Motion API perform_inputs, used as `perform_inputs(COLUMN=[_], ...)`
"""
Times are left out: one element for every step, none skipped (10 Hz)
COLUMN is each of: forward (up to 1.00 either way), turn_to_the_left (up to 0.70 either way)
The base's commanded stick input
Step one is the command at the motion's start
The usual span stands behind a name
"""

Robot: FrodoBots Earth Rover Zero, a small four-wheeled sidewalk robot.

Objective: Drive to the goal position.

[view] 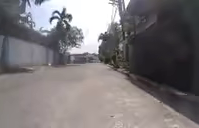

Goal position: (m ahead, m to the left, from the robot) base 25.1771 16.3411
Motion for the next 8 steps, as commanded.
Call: perform_inputs(forward=[1.0,1.0,1.0,1.0,1.0,1.0,1.0,1.0], turn_to_the_left=[-0.01,0.0,0.0,0.0,0.0,0.0,0.0,0.0])
